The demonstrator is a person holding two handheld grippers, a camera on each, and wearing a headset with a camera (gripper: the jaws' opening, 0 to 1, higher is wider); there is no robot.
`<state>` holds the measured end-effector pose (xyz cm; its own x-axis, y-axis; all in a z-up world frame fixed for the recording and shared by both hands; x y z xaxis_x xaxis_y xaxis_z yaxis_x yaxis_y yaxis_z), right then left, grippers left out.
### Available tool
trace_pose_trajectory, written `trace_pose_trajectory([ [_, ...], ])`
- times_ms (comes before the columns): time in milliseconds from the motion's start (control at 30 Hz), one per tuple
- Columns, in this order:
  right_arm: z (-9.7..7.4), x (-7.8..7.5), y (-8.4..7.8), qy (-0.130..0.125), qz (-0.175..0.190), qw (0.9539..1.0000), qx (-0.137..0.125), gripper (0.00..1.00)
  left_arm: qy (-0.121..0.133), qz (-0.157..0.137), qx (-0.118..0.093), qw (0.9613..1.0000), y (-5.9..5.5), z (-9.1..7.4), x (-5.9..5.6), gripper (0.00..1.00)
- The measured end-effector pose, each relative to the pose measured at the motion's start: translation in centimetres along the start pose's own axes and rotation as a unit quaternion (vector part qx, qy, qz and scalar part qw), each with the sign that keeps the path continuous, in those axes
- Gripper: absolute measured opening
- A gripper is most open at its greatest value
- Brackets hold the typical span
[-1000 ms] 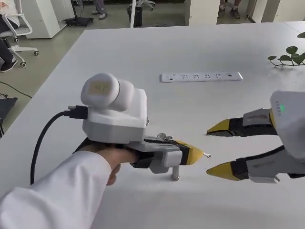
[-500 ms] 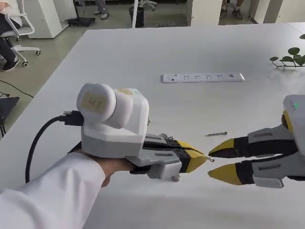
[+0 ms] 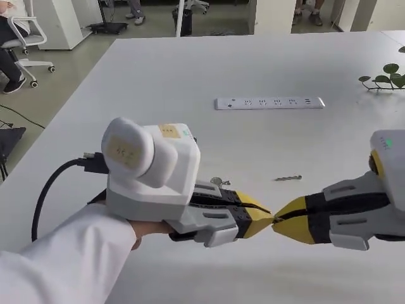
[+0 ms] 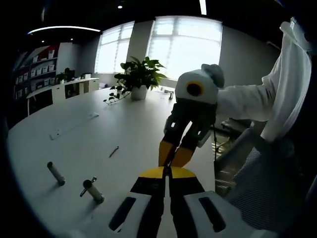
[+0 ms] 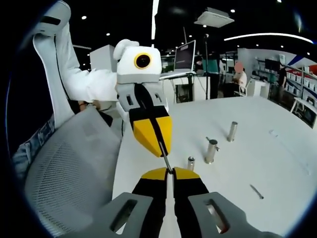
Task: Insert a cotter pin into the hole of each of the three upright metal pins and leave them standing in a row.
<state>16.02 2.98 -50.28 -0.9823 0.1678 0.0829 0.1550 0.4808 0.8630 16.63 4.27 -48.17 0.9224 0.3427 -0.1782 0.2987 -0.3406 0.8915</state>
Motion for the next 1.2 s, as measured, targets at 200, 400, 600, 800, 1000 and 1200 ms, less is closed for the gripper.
trace_pose_trajectory([
  [200,-0.5,0.1,0.2,0.008,-0.004,1.0000,0.001,0.00,-0.006,0.015,0.003,0.9999,-0.6,-0.1,-0.1,0.00],
  [400,-0.5,-0.1,0.5,0.001,-0.015,0.9999,0.006,0.00,-0.001,0.007,0.015,0.9999,-1.1,0.1,0.1,0.00],
  [600,-0.5,0.0,0.5,0.002,-0.028,0.9996,0.009,0.00,0.001,0.028,0.007,0.9996,-1.1,0.0,0.3,0.01],
  [800,-0.3,0.1,0.4,0.007,-0.029,0.9995,0.008,0.00,0.002,0.027,0.003,0.9996,-1.2,-0.2,0.4,0.02],
  [1000,-0.1,0.5,0.2,0.017,-0.027,0.9994,0.015,0.00,0.003,0.042,0.003,0.9991,-1.3,-0.2,0.5,0.03],
  [1200,0.0,0.8,0.1,0.019,-0.036,0.9990,0.017,0.00,0.001,0.033,0.000,0.9995,-1.5,-0.2,0.5,0.04],
])
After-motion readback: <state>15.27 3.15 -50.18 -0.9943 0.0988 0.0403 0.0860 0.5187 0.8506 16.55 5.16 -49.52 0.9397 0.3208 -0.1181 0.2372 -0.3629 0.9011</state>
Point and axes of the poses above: the centre of the closed fingertips' face, and the gripper's own axes: z roughly forward along the fingers, x roughly to its left, y roughly out of its top, the point moved 1 cm from there along -z, roughly backward along the fingers, and after that the axes turned 1 degree about x, right-handed, at the moved point
